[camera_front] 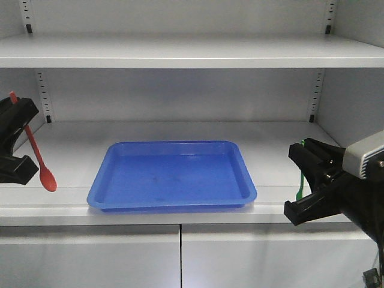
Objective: Sort red and green spoons into left cabinet
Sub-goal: 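Approach the blue tray on the cabinet shelf with both spoons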
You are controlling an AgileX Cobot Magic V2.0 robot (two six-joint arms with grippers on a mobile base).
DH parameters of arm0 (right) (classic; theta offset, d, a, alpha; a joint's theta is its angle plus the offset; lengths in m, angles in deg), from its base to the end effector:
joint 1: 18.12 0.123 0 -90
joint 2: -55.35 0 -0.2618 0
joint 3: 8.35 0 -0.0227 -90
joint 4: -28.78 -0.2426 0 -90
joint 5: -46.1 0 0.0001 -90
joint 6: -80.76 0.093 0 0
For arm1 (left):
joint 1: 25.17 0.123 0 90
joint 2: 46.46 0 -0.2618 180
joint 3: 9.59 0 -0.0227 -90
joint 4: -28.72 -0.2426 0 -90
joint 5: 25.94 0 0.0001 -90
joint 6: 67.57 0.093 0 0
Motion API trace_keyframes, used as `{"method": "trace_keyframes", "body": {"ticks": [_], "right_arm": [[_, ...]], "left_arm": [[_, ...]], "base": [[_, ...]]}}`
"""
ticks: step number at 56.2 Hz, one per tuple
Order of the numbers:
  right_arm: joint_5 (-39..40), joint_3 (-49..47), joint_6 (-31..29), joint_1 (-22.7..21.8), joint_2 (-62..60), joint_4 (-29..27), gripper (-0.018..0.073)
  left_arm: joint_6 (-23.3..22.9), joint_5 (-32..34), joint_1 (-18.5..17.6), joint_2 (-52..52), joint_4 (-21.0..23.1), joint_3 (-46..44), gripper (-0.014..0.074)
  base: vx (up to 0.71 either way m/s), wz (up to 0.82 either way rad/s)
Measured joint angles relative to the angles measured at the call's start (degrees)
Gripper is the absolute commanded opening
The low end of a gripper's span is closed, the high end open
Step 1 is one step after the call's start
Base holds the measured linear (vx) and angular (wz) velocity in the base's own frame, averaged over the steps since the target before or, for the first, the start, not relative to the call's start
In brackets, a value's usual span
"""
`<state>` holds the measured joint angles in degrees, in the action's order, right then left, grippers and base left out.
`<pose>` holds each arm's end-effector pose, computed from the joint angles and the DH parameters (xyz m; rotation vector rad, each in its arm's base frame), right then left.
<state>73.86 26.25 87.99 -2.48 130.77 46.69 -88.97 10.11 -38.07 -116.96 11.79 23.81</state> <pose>0.2480 0.0832 0.3251 -0.4221 1.3979 0.2030 0.2296 -0.0689 0.3662 0.2082 1.2032 -0.4159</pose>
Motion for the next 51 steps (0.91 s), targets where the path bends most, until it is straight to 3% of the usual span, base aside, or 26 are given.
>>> {"method": "trace_keyframes", "body": {"ticks": [51], "right_arm": [[0.00,0.00,0.00,0.00,0.00,0.00,-0.0009]], "left_arm": [[0.00,0.00,0.00,0.00,0.00,0.00,-0.0006]], "base": [[0.17,0.02]]}}
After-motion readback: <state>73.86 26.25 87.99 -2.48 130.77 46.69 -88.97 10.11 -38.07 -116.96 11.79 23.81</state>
